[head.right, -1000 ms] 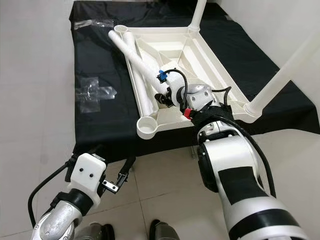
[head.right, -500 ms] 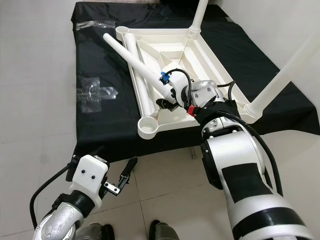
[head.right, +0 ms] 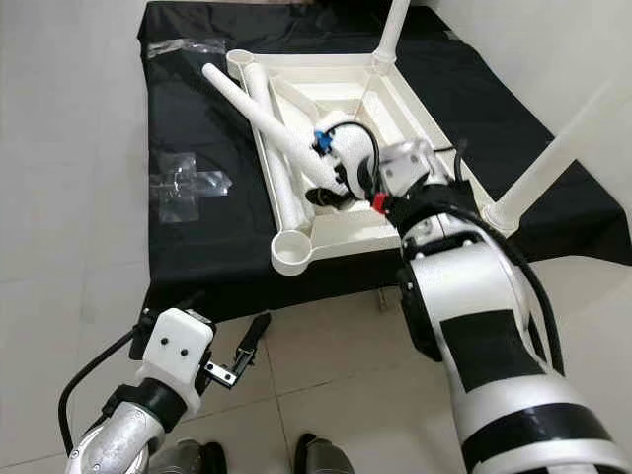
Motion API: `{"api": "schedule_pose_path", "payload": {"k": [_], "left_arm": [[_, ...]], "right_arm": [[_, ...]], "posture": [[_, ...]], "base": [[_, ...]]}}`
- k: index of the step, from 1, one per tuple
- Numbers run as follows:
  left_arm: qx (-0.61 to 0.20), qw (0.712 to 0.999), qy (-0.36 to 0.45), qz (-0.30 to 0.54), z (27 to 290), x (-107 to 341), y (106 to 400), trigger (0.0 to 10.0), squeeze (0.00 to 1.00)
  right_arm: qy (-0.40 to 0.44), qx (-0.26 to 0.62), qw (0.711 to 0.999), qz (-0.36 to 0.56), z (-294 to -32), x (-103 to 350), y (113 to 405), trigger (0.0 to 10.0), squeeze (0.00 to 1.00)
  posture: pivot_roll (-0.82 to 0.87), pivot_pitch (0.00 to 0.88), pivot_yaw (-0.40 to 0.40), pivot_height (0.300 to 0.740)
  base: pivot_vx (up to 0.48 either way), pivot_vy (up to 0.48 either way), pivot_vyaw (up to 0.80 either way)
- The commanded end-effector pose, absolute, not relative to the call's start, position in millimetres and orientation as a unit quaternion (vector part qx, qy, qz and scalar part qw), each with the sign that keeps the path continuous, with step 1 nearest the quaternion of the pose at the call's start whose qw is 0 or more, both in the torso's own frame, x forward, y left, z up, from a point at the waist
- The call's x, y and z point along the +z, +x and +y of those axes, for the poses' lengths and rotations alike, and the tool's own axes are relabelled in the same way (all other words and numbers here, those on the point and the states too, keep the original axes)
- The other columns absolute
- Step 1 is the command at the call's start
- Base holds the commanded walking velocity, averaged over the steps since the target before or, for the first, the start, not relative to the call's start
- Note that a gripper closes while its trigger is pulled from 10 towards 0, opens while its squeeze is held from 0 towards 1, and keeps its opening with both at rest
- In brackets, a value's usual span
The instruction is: Building children table
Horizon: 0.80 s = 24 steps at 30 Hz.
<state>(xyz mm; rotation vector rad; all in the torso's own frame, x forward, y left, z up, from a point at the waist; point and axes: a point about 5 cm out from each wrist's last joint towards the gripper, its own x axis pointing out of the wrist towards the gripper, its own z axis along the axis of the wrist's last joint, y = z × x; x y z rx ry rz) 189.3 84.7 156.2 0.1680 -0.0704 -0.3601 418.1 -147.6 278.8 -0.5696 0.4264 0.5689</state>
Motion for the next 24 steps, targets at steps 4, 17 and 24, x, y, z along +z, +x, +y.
{"api": "schedule_pose_path", "payload": {"k": [4,17,24], "left_arm": [[-0.182,0.980,0.080,-0.026,82.4,152.5,186.5,10.0,0.00],[-0.180,0.980,0.076,-0.026,81.2,153.8,184.1,10.0,0.00],[-0.180,0.981,0.075,-0.023,80.8,153.7,181.5,10.0,0.00]], "right_arm": [[-0.284,0.279,0.894,0.206,-137.5,280.0,418.6,10.0,0.00],[-0.306,0.247,0.898,0.200,-126.5,272.1,421.2,10.0,0.00],[-0.314,0.231,0.896,0.215,-129.8,263.2,421.0,10.0,0.00]], "posture": [[0.07,0.176,-0.110,0.740],[0.06,0.197,-0.123,0.740],[0.05,0.214,-0.126,0.740]], "base": [[0.000,0.000,0.00],[0.000,0.000,0.00],[0.000,0.000,0.00]]}}
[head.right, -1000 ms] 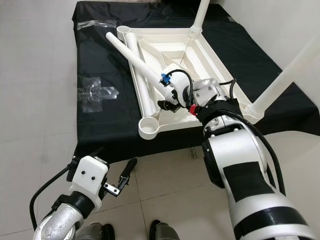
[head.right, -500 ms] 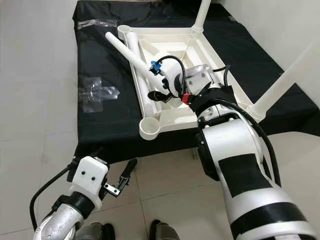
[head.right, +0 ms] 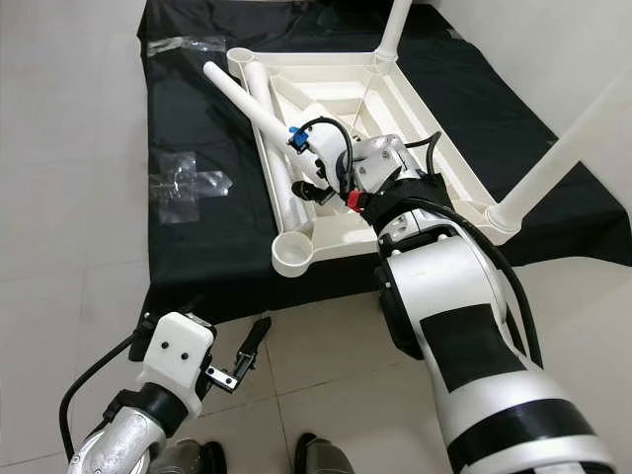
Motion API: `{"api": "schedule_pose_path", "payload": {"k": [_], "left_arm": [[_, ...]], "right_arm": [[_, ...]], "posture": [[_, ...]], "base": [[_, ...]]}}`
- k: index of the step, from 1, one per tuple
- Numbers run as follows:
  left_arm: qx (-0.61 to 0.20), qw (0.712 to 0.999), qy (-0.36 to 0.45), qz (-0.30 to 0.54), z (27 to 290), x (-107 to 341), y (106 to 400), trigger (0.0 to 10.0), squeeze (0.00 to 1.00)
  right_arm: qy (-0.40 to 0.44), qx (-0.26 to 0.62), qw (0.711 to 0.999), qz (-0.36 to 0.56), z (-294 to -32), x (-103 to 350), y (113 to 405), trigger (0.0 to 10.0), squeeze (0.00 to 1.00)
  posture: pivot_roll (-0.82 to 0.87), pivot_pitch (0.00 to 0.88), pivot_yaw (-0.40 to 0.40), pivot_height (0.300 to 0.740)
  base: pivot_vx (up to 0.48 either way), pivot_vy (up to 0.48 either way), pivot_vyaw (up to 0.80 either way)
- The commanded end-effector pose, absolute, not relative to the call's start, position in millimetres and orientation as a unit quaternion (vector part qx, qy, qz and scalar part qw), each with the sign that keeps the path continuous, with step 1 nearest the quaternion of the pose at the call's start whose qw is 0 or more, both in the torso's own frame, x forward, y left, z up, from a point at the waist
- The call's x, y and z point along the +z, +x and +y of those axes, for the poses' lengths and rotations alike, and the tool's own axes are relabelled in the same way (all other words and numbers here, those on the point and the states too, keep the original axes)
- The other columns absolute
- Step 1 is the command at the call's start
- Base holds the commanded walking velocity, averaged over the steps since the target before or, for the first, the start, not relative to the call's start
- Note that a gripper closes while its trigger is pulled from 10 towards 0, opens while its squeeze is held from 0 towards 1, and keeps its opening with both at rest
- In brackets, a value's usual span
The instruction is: Building children table
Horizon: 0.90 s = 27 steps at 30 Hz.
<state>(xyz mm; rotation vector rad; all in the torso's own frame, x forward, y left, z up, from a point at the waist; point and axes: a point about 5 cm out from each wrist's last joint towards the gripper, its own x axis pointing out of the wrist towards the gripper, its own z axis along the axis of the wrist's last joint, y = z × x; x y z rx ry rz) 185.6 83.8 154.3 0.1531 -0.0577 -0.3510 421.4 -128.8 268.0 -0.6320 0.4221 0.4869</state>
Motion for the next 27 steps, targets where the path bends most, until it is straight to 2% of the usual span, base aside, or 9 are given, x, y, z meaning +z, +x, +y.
{"api": "schedule_pose_path", "payload": {"k": [1,6,7,8,9,19,27], "left_arm": [[-0.180,0.981,0.075,-0.023,80.8,153.7,181.5,10.0,0.00],[-0.181,0.981,0.074,-0.022,80.4,153.5,181.2,10.0,0.00],[-0.180,0.981,0.073,-0.022,80.1,153.9,180.6,10.0,0.00],[-0.180,0.981,0.073,-0.022,80.1,153.9,180.6,10.0,0.00],[-0.180,0.981,0.072,-0.022,79.9,154.3,180.0,10.0,0.00],[-0.177,0.981,0.070,-0.022,79.8,155.0,178.6,10.0,0.00],[-0.175,0.982,0.071,-0.023,80.0,155.3,179.1,10.0,0.00]], "right_arm": [[-0.314,0.231,0.896,0.215,-129.8,263.2,421.0,10.0,0.00],[-0.323,0.228,0.891,0.224,-130.5,255.5,420.5,10.0,0.00],[-0.330,0.227,0.887,0.228,-130.6,251.9,420.2,6.4,0.00],[-0.330,0.227,0.887,0.228,-130.6,251.9,420.2,6.4,0.00],[-0.335,0.229,0.884,0.232,-130.0,249.1,419.8,0.0,0.00],[-0.345,0.236,0.876,0.240,-127.3,243.8,418.8,0.0,0.00],[-0.335,0.236,0.882,0.233,-127.1,245.6,419.3,0.0,0.00]], "posture": [[0.05,0.214,-0.126,0.740],[0.05,0.214,-0.126,0.740],[0.05,0.224,-0.128,0.740],[0.05,0.224,-0.128,0.740],[0.05,0.225,-0.130,0.740],[0.05,0.233,-0.129,0.740],[0.04,0.229,-0.132,0.740]], "base": [[0.000,0.000,0.00],[0.000,0.000,0.00],[0.000,0.000,0.00],[0.000,0.000,0.00],[0.000,0.000,0.00],[0.000,0.000,0.00],[0.000,0.000,0.00]]}}
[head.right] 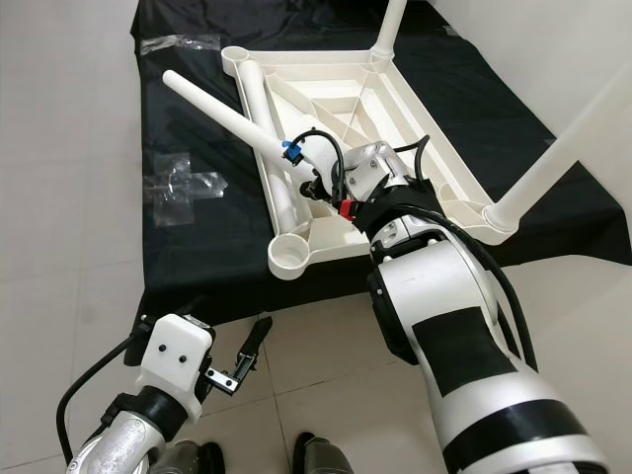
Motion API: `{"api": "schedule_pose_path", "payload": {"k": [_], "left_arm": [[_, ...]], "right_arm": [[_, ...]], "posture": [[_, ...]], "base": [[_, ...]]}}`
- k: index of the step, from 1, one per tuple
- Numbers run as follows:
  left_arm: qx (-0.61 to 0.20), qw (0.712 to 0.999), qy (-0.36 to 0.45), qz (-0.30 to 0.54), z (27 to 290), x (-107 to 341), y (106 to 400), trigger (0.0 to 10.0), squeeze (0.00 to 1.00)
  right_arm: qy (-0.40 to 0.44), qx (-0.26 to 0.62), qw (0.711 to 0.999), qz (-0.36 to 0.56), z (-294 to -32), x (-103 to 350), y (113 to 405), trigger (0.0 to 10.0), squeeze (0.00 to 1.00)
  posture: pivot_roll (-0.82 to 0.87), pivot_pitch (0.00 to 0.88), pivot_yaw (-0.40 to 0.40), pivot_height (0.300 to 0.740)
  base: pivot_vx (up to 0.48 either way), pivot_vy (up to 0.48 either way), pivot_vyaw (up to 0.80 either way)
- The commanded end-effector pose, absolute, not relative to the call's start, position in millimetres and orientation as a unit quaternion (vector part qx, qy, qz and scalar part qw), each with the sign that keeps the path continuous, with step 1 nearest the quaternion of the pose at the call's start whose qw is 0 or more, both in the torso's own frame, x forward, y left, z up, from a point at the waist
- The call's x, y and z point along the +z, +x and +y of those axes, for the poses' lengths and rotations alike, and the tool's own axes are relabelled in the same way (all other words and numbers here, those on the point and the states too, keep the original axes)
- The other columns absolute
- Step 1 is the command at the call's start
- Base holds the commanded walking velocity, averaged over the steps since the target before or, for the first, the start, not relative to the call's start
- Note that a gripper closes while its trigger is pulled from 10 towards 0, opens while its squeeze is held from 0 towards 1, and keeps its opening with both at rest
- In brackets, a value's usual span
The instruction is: Building children table
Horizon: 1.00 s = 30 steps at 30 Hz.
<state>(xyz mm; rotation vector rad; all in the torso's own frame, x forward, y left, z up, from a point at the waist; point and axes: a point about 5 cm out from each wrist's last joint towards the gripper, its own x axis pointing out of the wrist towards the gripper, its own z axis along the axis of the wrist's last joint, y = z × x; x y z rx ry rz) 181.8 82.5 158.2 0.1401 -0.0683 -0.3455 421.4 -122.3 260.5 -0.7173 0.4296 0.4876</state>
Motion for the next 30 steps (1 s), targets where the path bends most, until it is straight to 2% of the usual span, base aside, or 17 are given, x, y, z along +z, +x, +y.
{"api": "schedule_pose_path", "payload": {"k": [1,2,3,5,10,12,14,16,17,19,20,23,30], "left_arm": [[-0.174,0.982,0.071,-0.023,80.1,155.0,179.3,10.0,0.00],[-0.173,0.982,0.072,-0.024,80.1,155.0,179.6,10.0,0.00],[-0.173,0.982,0.072,-0.024,80.1,155.0,179.6,10.0,0.00],[-0.170,0.982,0.073,-0.025,81.8,155.6,180.8,10.0,0.00],[-0.169,0.982,0.074,-0.026,82.6,155.7,181.3,10.0,0.00],[-0.167,0.983,0.078,-0.028,86.0,155.8,184.6,10.0,0.00],[-0.167,0.983,0.078,-0.028,86.0,155.8,184.6,10.0,0.00],[-0.163,0.983,0.081,-0.033,89.9,157.1,190.9,10.0,0.00],[-0.163,0.983,0.081,-0.033,89.9,157.1,190.9,10.0,0.00],[-0.160,0.983,0.077,-0.038,92.8,159.7,197.8,10.0,0.00],[-0.160,0.983,0.077,-0.038,92.8,159.7,197.8,10.0,0.00],[-0.164,0.983,0.068,-0.048,95.3,165.4,208.0,10.0,0.00],[-0.159,0.980,0.096,-0.074,105.3,176.6,227.4,10.0,0.00]], "right_arm": [[-0.326,0.236,0.888,0.224,-125.9,247.9,419.9,0.0,0.00],[-0.297,0.242,0.902,0.200,-121.4,255.0,421.1,0.0,0.00],[-0.297,0.242,0.902,0.200,-121.4,255.0,421.1,0.0,0.00],[-0.229,0.250,0.932,0.131,-112.8,279.9,423.9,0.0,0.00],[-0.206,0.250,0.940,0.110,-111.0,288.6,424.5,0.0,0.00],[-0.163,0.250,0.953,0.056,-110.2,313.2,425.0,0.0,0.00],[-0.163,0.250,0.953,0.056,-110.2,313.2,425.0,0.0,0.00],[-0.077,0.261,0.962,-0.010,-110.9,340.6,423.1,0.0,0.00],[-0.077,0.261,0.962,-0.010,-110.9,340.6,423.1,0.0,0.00],[0.016,0.279,0.957,-0.077,-110.7,355.9,420.2,0.0,0.00],[0.016,0.279,0.957,-0.077,-110.7,355.9,420.2,0.0,0.00],[0.119,0.299,0.939,-0.119,-110.0,350.3,417.6,0.0,0.00],[0.195,0.321,0.918,-0.123,-96.6,315.0,410.6,0.0,0.00]], "posture": [[0.05,0.223,-0.134,0.740],[0.05,0.217,-0.138,0.740],[0.05,0.217,-0.138,0.740],[0.06,0.206,-0.135,0.740],[0.06,0.203,-0.133,0.740],[0.07,0.174,-0.120,0.740],[0.07,0.174,-0.120,0.740],[0.08,0.143,-0.109,0.740],[0.08,0.143,-0.109,0.740],[0.08,0.126,-0.099,0.740],[0.08,0.126,-0.099,0.740],[0.09,0.098,-0.090,0.740],[0.11,0.069,-0.073,0.740]], "base": [[0.000,0.000,0.00],[0.000,0.000,0.00],[0.000,0.000,0.00],[0.000,0.000,0.00],[0.000,0.000,0.00],[0.000,0.000,0.00],[0.000,0.000,0.00],[0.000,0.000,0.00],[0.000,0.000,0.00],[0.000,0.000,0.00],[0.000,0.000,0.00],[0.000,0.000,0.00],[0.000,0.000,0.00]]}}
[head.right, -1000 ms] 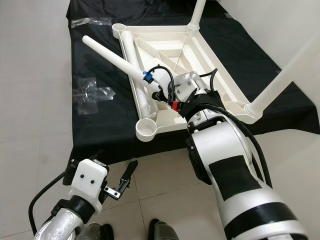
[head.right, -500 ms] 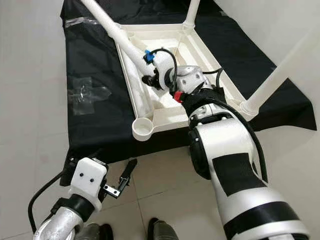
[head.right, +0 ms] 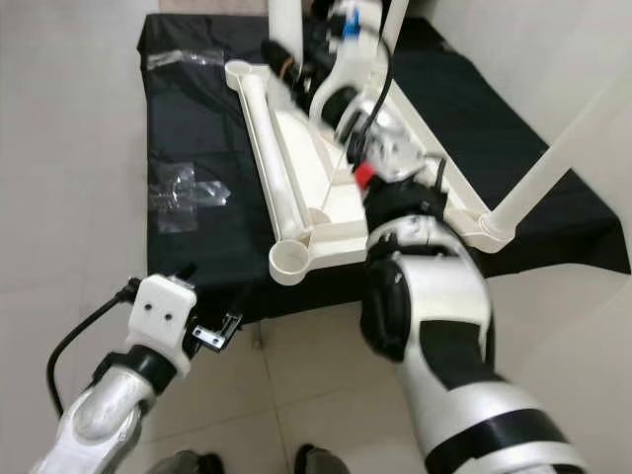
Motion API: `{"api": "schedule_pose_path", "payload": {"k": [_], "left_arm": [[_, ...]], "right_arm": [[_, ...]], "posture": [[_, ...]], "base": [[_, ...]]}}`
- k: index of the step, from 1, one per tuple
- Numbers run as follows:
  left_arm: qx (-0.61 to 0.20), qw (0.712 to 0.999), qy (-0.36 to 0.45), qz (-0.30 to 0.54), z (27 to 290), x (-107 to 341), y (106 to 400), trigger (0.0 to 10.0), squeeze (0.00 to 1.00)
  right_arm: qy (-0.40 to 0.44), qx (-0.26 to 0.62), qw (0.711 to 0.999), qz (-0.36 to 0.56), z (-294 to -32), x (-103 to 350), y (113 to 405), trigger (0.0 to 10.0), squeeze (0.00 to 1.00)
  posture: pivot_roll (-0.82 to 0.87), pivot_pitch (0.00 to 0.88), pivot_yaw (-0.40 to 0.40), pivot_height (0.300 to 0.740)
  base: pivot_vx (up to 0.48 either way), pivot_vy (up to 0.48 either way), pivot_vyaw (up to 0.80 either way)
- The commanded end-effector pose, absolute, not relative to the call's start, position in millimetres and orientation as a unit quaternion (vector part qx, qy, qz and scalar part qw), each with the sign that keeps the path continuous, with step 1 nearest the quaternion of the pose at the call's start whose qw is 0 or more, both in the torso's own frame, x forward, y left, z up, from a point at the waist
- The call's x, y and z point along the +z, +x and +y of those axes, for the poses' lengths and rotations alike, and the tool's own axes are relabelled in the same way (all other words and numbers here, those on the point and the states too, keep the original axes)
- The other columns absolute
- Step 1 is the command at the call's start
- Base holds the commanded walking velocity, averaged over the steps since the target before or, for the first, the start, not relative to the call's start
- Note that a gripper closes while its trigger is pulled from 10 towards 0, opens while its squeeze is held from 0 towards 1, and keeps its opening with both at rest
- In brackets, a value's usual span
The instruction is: Building children table
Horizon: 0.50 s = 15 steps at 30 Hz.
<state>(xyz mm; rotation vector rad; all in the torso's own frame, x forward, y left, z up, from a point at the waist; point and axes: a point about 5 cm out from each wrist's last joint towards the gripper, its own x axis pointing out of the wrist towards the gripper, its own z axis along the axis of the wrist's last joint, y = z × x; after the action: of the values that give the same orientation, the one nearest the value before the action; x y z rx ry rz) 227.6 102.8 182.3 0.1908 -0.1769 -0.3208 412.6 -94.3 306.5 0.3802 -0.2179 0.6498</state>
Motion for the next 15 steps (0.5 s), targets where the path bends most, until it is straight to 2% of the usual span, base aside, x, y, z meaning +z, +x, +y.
{"api": "schedule_pose_path", "payload": {"k": [1,6,15], "left_arm": [[-0.152,0.978,0.109,-0.090,110.2,184.0,236.0,10.0,0.00],[-0.138,0.975,0.122,-0.125,116.9,203.3,254.5,10.0,0.00],[-0.144,0.975,0.111,-0.129,116.4,207.7,263.2,10.0,0.00]], "right_arm": [[0.212,0.323,0.915,-0.114,-90.7,302.0,407.5,0.0,0.00],[0.249,0.332,0.904,-0.101,-77.9,279.0,395.9,0.0,0.00],[0.281,0.351,0.887,-0.108,-69.5,269.8,381.3,0.0,0.00]], "posture": [[0.11,0.066,-0.073,0.740],[0.10,0.062,-0.070,0.740],[0.10,0.063,-0.066,0.740]], "base": [[0.000,0.000,0.00],[0.000,0.000,0.00],[0.000,0.000,0.00]]}}
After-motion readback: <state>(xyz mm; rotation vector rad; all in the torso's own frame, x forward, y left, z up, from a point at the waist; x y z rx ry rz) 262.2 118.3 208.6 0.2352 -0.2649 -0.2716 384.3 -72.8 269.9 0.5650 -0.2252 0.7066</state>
